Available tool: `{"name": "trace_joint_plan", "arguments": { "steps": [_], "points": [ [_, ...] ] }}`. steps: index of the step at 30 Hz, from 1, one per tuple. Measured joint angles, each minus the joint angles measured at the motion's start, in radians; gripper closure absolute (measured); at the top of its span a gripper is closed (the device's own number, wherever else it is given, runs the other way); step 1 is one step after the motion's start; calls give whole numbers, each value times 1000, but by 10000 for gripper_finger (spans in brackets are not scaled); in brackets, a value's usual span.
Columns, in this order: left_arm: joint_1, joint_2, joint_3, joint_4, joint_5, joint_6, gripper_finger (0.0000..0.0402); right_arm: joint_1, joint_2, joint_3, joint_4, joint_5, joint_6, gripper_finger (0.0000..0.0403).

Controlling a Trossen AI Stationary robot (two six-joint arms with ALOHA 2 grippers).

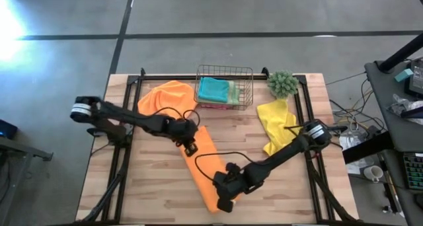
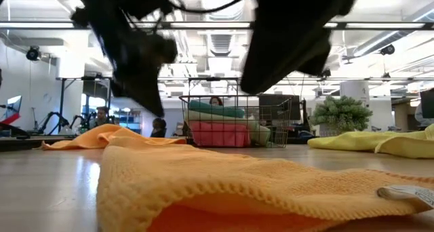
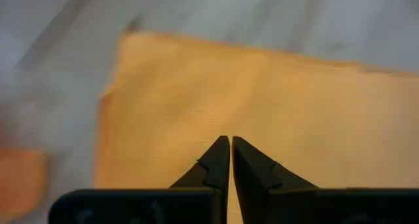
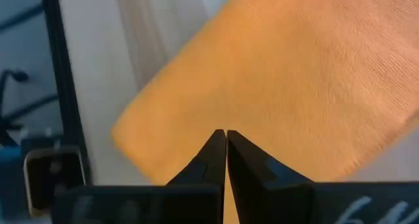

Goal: Fold microfiber towels
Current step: Fold the bottom orange microfiber cloth

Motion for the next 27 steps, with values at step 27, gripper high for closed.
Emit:
{"name": "trace_joint_plan", "arguments": {
  "steps": [27],
  "points": [
    [-292,-7,319,202,52,-13,238,198,-100,0,-387,-10,-197,237]
  ]
}}
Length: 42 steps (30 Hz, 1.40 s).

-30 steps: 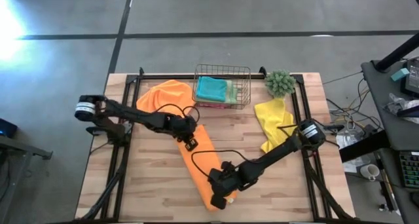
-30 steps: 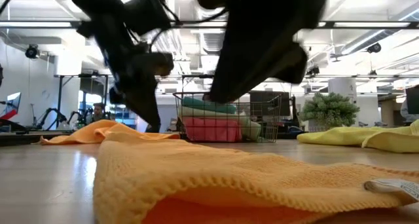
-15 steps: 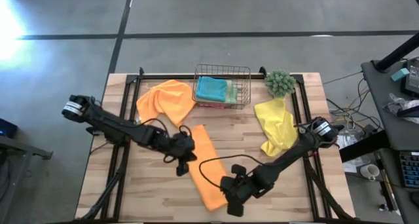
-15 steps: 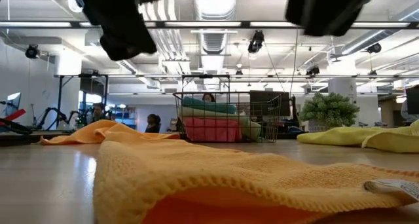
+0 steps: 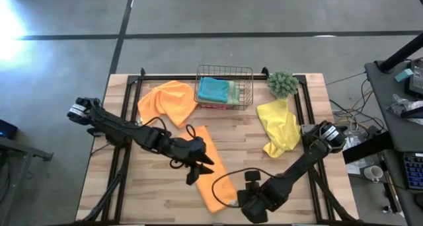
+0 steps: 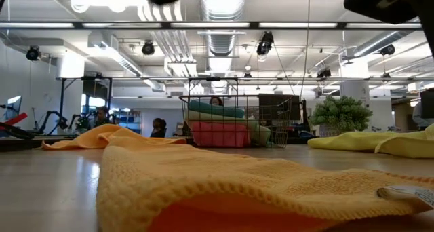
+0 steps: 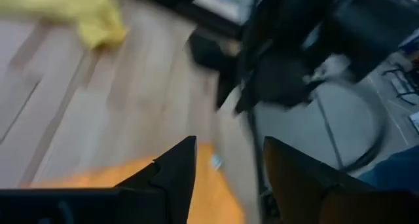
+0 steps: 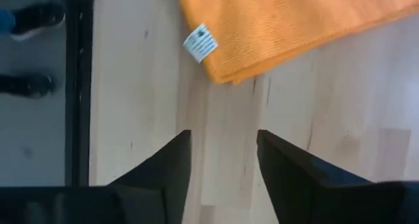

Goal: Fold microfiber towels
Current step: Fold the bottom orange microfiber cloth

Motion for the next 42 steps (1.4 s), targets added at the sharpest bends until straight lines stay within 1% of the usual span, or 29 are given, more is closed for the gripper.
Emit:
{"name": "trace_joint_plan", "arguments": {
  "steps": [2,5,9,12,15,22,26,31,33,37,42],
  "points": [
    [-12,30,83,-19,-1,41,238,13,0,0,-1,0,-47,226],
    [-42,84,220,-112,0,105,238,31,0,2,-6,1,-98,216],
    [-88,162,400,-338,2,111,238,57,0,1,-49,0,-132,214],
    [-124,224,503,-504,0,43,237,79,0,0,-96,1,-144,216],
    [-161,284,573,-586,-1,-36,237,96,0,-4,-111,16,-155,220],
    [-231,436,634,-608,-3,-197,237,108,0,-16,-92,131,-227,218],
    [-257,503,647,-608,-5,-299,237,108,1,-22,-6,142,-306,220],
    [-279,551,648,-598,-4,-426,237,108,28,-35,90,162,-390,220],
    [-286,567,648,-593,-6,-450,237,106,40,-44,130,183,-418,221],
    [-299,598,648,-556,-10,-465,237,94,73,-62,215,188,-474,220],
    [-307,632,644,-557,-52,-464,237,72,120,-76,294,195,-514,226]
  ]
}}
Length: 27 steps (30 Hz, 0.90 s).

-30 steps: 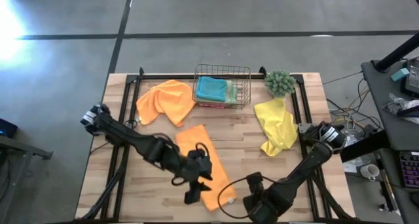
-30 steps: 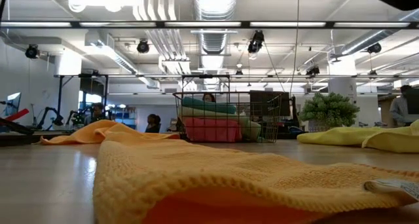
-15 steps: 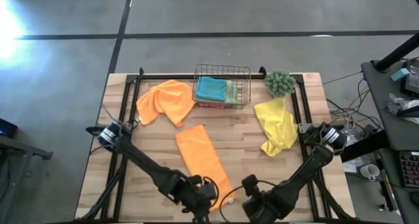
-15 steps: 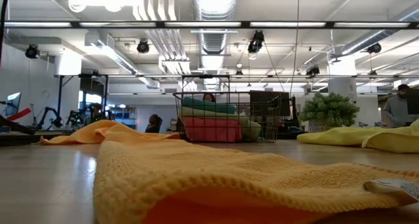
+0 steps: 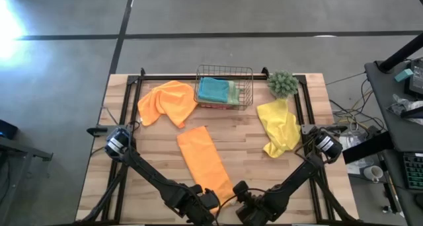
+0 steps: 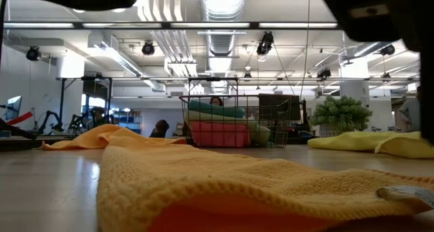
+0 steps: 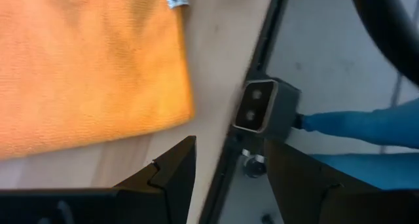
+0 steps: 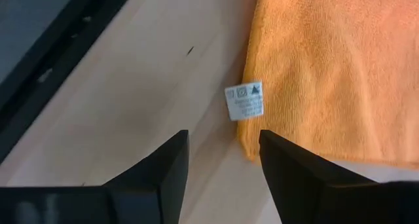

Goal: Fold microfiber towels
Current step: Fold the bottom orange microfiber cloth

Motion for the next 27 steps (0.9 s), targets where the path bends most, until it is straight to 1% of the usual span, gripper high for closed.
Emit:
{"name": "trace_joint_plan", "arguments": {
  "steps": [4,7,18,22,27],
  "points": [
    [0,7,-10,-6,-5,3,237,-19,33,-1,11,35,1,231],
    [0,7,-23,-11,-5,3,237,-32,38,-1,19,41,-3,236],
    [-3,6,-37,-52,-5,5,237,-101,64,-5,36,14,-22,251],
    [-3,6,-40,-62,-5,8,237,-115,66,-7,45,13,-43,268],
    [-3,5,-42,-62,-6,9,237,-143,68,-10,76,-1,-34,309]
  ]
}}
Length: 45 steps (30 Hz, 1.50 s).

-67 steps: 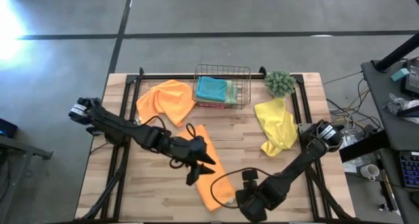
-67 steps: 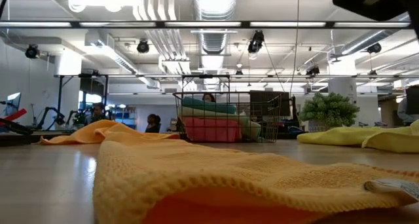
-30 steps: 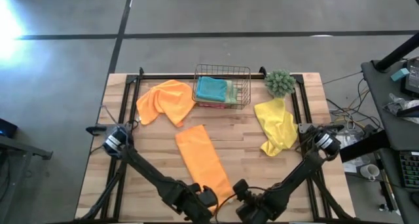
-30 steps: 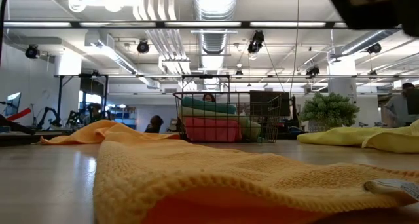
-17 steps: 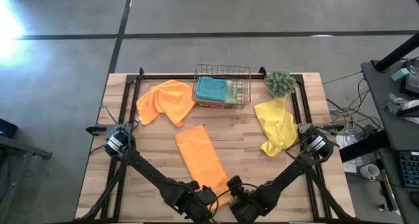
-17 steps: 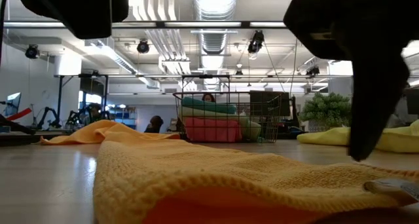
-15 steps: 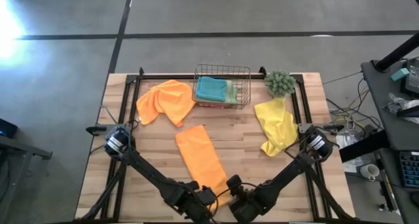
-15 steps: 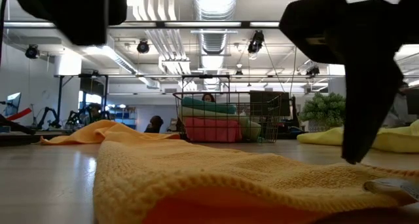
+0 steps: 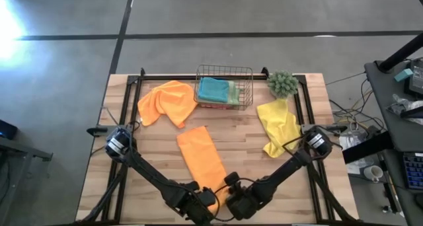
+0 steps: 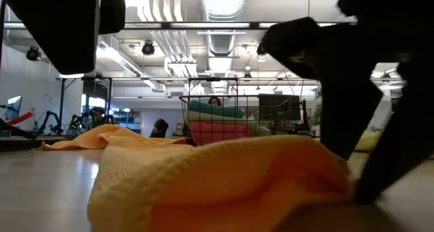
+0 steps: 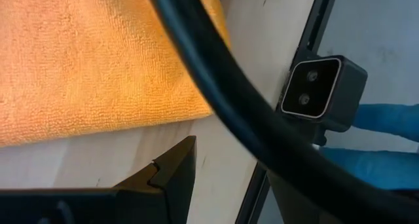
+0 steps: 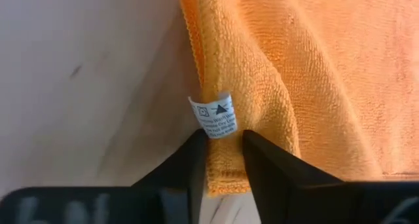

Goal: Fold microfiber towels
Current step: Fold the bottom orange microfiber cloth

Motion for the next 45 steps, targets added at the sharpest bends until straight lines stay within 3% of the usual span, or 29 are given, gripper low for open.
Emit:
{"name": "trace_joint_plan", "arguments": {
  "steps": [9,14,23,27,36,45],
  "points": [
    [-1,0,-6,5,-25,2,237,-22,3,-2,24,15,33,391],
    [-1,0,-21,24,-24,2,237,-24,3,14,10,-4,86,394],
    [-2,0,-99,209,11,1,237,-26,1,45,-12,-41,167,394],
    [-8,0,-112,213,8,78,237,-31,0,45,-13,-64,195,394],
    [-40,19,-123,227,-108,253,237,-51,-2,46,-15,-75,229,394],
    [-36,75,-114,225,-154,282,237,-68,-3,47,-12,-98,230,394]
  ]
}}
